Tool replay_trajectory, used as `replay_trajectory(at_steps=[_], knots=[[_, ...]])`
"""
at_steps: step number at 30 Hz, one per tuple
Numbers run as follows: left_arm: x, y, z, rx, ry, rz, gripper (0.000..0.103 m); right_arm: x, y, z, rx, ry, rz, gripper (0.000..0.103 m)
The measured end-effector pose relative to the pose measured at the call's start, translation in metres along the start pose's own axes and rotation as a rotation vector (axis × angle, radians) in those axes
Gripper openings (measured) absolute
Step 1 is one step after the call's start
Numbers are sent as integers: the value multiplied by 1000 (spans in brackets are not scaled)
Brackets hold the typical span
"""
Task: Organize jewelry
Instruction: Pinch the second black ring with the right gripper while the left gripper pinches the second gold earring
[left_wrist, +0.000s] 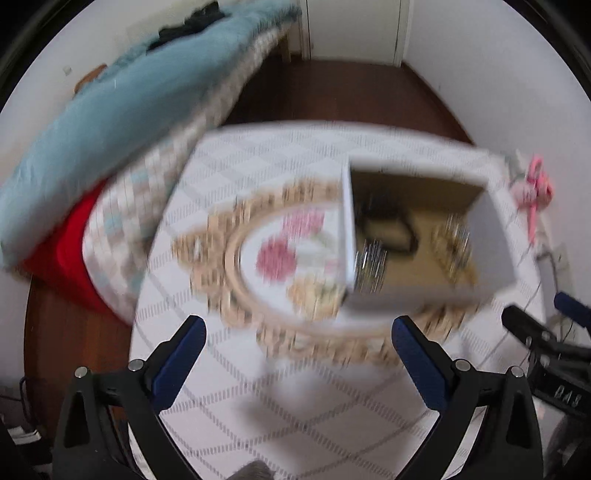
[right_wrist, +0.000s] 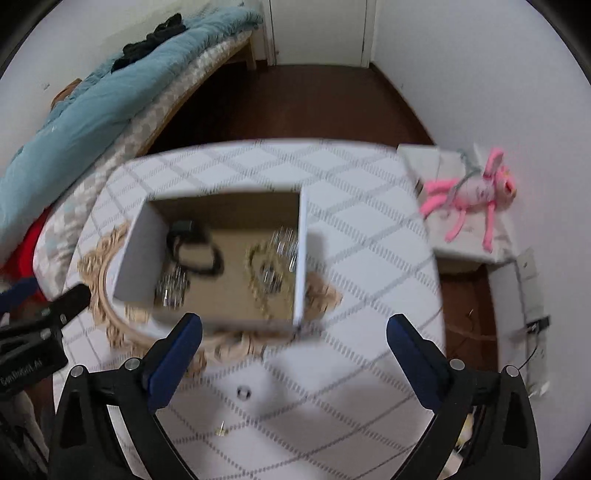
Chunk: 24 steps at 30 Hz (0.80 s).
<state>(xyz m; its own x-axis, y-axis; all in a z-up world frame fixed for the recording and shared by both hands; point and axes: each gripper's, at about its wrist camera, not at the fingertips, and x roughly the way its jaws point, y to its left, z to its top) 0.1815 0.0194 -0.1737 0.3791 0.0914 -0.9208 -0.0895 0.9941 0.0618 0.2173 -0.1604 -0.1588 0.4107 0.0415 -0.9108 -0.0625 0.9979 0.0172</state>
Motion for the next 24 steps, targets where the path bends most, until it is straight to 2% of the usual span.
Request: replay_trajectory(at_steps=[4, 9, 12, 13, 16, 17, 21, 24], knots=[[36, 8, -41, -4, 115, 22, 103, 33, 10, -39, 4, 95, 23, 99], [59, 15, -66, -15, 166, 62, 103, 58, 23, -66, -12, 136, 59, 65], [60, 19, -70, -28, 143, 54, 103, 62, 30, -76, -30, 117, 52, 51], [60, 19, -70, -30, 139, 53, 103, 61, 32, -78, -38, 107, 49, 50], [60, 19, -70, -23, 129, 55, 103, 58, 39, -82, -50, 82, 34, 28], [60, 18, -70, -22, 128, 57, 103, 58, 40, -83, -54, 77, 27, 13], [58, 14, -70, -3, 129, 76, 103, 54, 47, -86, -67, 67, 36, 13], [44, 3, -71, 14, 96, 68, 103, 50, 36, -84, -28, 68, 66, 12]])
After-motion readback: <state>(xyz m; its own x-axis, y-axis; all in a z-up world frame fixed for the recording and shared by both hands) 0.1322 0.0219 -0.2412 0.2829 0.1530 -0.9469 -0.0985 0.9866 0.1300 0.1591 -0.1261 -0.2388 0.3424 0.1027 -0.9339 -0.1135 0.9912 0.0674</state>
